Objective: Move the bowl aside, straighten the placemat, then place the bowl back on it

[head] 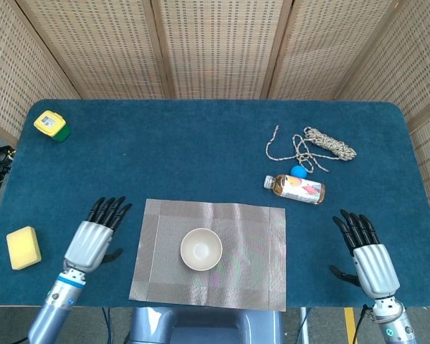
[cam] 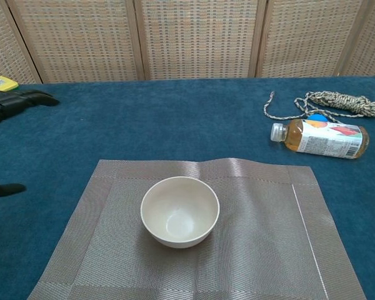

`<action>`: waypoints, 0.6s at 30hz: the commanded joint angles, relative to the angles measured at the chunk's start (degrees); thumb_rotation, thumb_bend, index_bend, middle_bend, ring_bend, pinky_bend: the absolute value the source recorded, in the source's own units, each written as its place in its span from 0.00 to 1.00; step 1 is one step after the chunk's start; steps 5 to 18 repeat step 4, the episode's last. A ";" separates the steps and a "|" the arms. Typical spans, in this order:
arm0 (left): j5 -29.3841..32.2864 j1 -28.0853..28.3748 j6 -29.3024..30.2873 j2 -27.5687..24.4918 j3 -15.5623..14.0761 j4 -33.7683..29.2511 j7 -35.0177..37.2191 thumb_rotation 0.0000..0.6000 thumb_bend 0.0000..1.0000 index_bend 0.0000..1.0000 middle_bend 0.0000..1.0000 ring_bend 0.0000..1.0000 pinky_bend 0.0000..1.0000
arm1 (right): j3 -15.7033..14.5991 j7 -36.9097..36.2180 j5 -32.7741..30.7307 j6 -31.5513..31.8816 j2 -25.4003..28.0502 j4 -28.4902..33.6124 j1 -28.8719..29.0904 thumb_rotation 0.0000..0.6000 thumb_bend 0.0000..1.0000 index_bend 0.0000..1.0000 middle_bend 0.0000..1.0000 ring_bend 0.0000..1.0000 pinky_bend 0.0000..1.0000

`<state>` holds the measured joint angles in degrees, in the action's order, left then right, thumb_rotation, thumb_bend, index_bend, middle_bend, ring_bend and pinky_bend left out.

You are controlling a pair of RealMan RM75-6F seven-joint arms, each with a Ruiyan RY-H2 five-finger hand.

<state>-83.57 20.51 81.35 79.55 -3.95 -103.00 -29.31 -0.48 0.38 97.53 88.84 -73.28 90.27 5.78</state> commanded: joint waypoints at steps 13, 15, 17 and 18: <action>-5.99 -8.84 11.05 -5.45 -3.71 5.11 8.07 1.00 0.18 0.03 0.00 0.00 0.00 | -0.66 2.00 0.27 -0.95 0.04 0.41 0.04 1.00 0.20 0.00 0.00 0.00 0.00; -5.99 -8.84 11.05 -5.45 -3.71 5.11 8.07 1.00 0.18 0.03 0.00 0.00 0.00 | -0.66 2.00 0.27 -0.95 0.04 0.41 0.04 1.00 0.20 0.00 0.00 0.00 0.00; -5.99 -8.84 11.05 -5.45 -3.71 5.11 8.07 1.00 0.18 0.03 0.00 0.00 0.00 | -0.66 2.00 0.27 -0.95 0.04 0.41 0.04 1.00 0.20 0.00 0.00 0.00 0.00; -5.99 -8.84 11.05 -5.45 -3.71 5.11 8.07 1.00 0.18 0.03 0.00 0.00 0.00 | -0.66 2.00 0.27 -0.95 0.04 0.41 0.04 1.00 0.20 0.00 0.00 0.00 0.00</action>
